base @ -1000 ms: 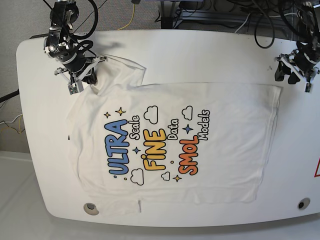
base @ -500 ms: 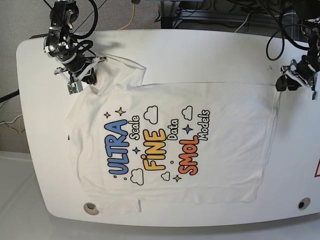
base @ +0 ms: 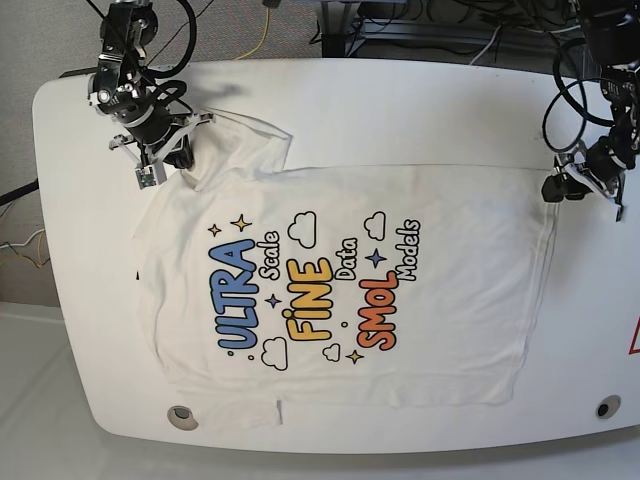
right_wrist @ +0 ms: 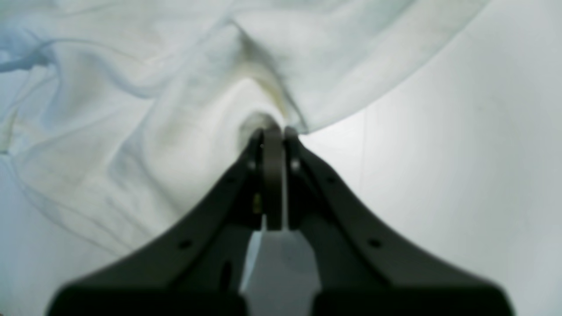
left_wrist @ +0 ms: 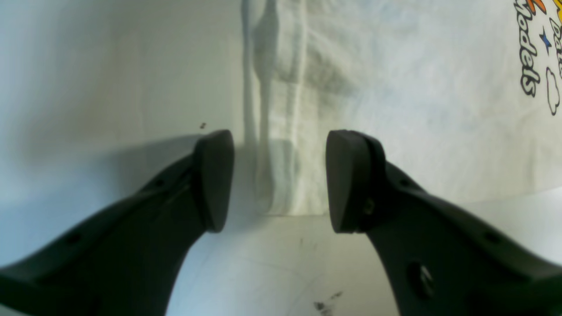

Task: Fold the T-shirt properly

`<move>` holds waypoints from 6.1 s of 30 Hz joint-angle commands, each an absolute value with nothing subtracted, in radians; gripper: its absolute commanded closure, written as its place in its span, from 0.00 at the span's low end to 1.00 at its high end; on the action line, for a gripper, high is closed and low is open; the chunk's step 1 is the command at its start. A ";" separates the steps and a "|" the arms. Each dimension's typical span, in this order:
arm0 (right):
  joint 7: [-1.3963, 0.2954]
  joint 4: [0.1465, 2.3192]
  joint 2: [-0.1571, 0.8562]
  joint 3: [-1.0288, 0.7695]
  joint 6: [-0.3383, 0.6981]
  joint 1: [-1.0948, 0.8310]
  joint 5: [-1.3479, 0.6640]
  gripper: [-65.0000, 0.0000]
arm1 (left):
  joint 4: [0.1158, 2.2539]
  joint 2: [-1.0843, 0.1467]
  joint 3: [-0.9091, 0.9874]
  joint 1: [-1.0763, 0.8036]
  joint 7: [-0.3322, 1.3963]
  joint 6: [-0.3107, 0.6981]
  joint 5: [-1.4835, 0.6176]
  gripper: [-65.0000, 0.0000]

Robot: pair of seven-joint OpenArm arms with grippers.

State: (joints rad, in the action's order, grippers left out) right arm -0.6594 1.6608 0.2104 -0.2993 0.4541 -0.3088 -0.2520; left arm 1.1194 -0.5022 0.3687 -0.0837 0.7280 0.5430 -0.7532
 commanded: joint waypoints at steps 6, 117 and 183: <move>-0.678 1.668 0.219 -0.304 0.457 -0.306 -0.249 1.00 | 1.158 -0.511 0.351 -0.126 0.774 0.552 -0.738 0.52; -0.669 1.733 0.225 -0.351 0.472 -0.382 -0.274 1.00 | 1.466 -0.485 0.492 -0.291 0.825 0.582 -0.749 0.61; -0.654 1.722 0.228 -0.350 0.475 -0.378 -0.274 1.00 | 1.203 -0.522 0.327 -0.100 0.754 0.633 -0.494 0.68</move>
